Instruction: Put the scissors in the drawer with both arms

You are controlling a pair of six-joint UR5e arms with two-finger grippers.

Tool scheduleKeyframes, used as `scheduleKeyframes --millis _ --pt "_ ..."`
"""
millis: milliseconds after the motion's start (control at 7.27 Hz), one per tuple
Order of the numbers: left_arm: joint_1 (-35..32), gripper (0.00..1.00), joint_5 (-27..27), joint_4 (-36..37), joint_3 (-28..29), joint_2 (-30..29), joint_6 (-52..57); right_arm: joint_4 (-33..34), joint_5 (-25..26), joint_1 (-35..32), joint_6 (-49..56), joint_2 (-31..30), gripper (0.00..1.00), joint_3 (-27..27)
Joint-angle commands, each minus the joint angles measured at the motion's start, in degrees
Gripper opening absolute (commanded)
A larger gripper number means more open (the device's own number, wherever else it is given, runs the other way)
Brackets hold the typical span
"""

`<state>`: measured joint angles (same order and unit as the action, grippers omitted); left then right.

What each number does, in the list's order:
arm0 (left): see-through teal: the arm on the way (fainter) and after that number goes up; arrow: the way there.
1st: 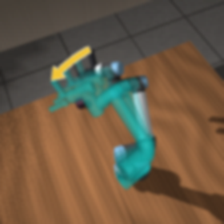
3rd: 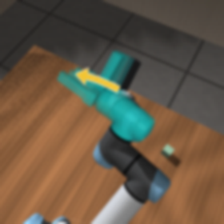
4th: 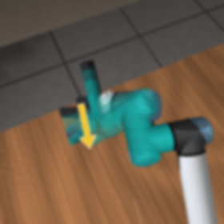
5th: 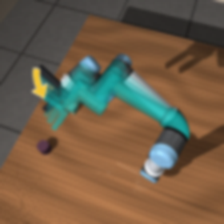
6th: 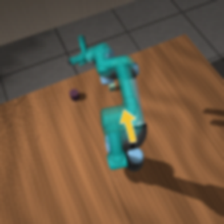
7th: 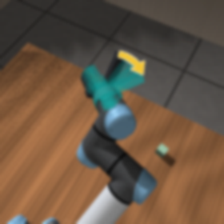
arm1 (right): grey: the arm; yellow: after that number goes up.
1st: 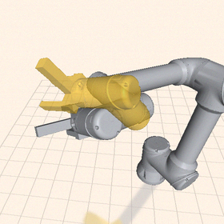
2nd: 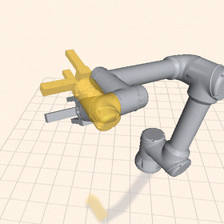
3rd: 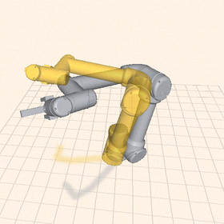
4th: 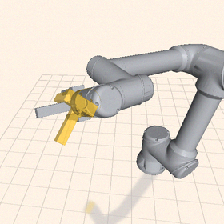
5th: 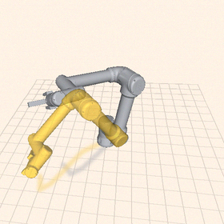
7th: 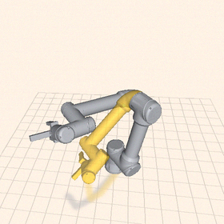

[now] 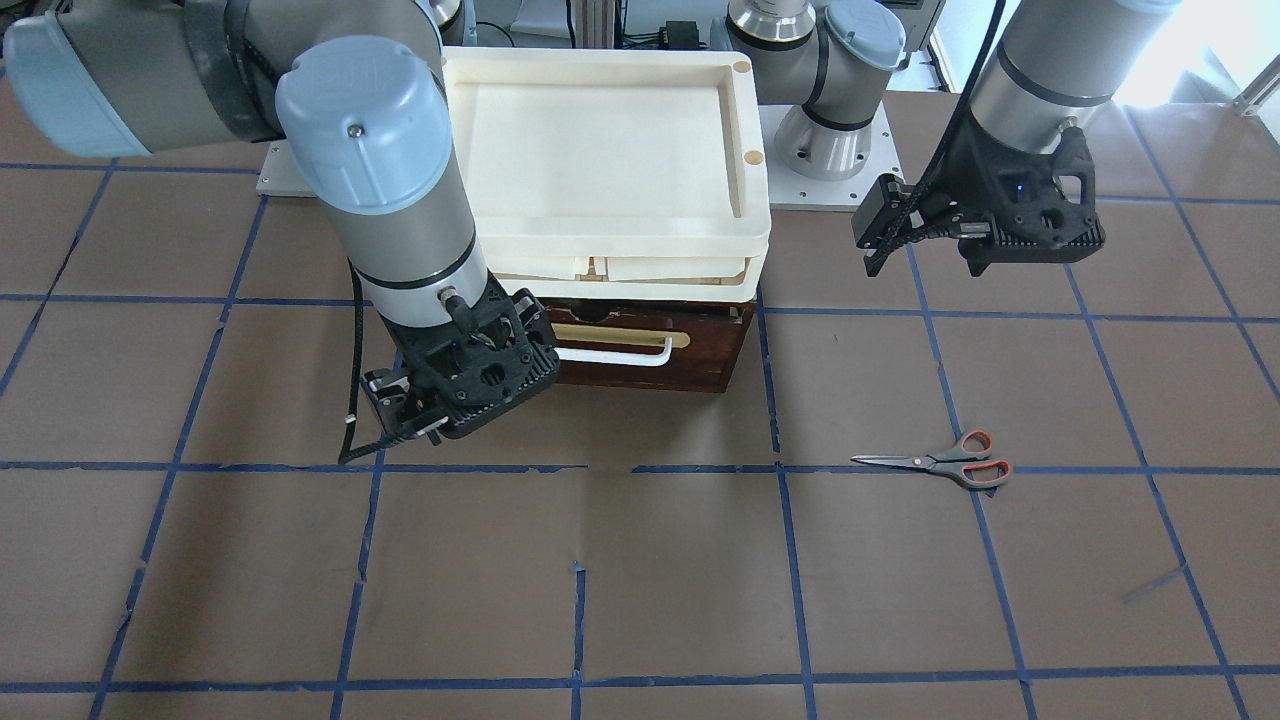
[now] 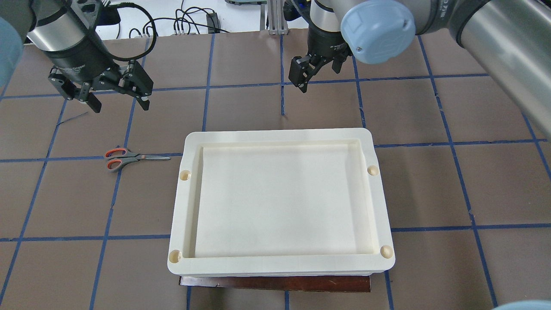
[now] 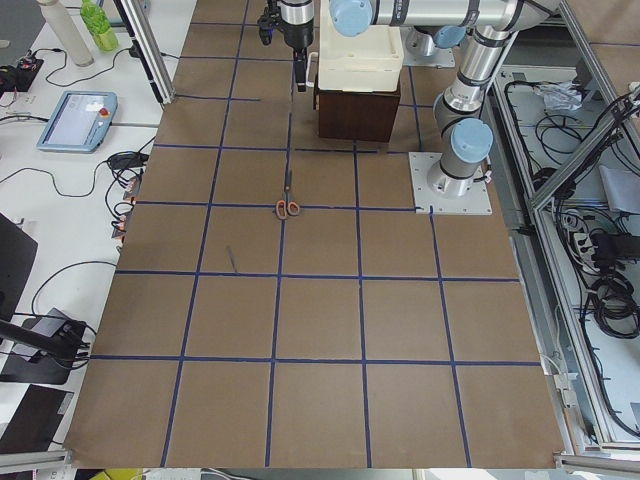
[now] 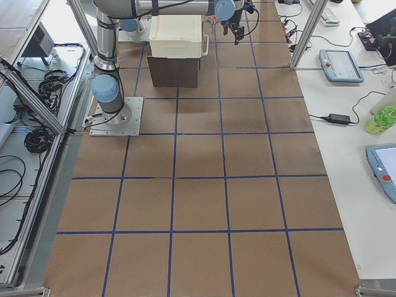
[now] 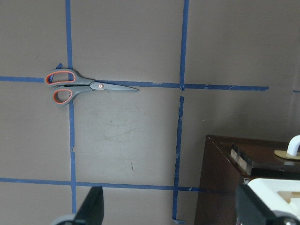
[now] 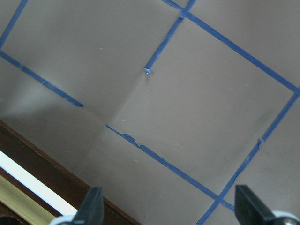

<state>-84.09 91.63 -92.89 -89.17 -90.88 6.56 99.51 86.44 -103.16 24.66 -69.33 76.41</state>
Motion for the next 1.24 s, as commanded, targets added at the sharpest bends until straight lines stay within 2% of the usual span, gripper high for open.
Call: scheduleKeyframes --millis 0,413,688,826,1101 --pt "4.79 1.0 0.04 2.26 -3.01 -0.96 9.39 -4.12 -3.29 -0.11 13.68 2.0 1.0 -1.0" --pt "10.42 1.0 0.13 10.08 -7.84 -3.42 25.02 -9.59 -8.2 -0.11 22.49 5.24 1.0 -0.65" --pt "12.01 1.0 0.21 15.25 -10.05 -6.75 39.77 -11.0 -8.22 -0.11 25.17 5.78 1.0 2.06" --pt "13.06 1.0 0.21 18.94 -11.62 -7.98 43.33 -10.39 -8.31 -0.11 28.13 5.96 1.0 4.34" --pt "15.43 1.0 0.21 22.91 -14.17 -9.74 52.11 -11.18 -8.39 -0.11 28.34 6.05 1.0 4.45"
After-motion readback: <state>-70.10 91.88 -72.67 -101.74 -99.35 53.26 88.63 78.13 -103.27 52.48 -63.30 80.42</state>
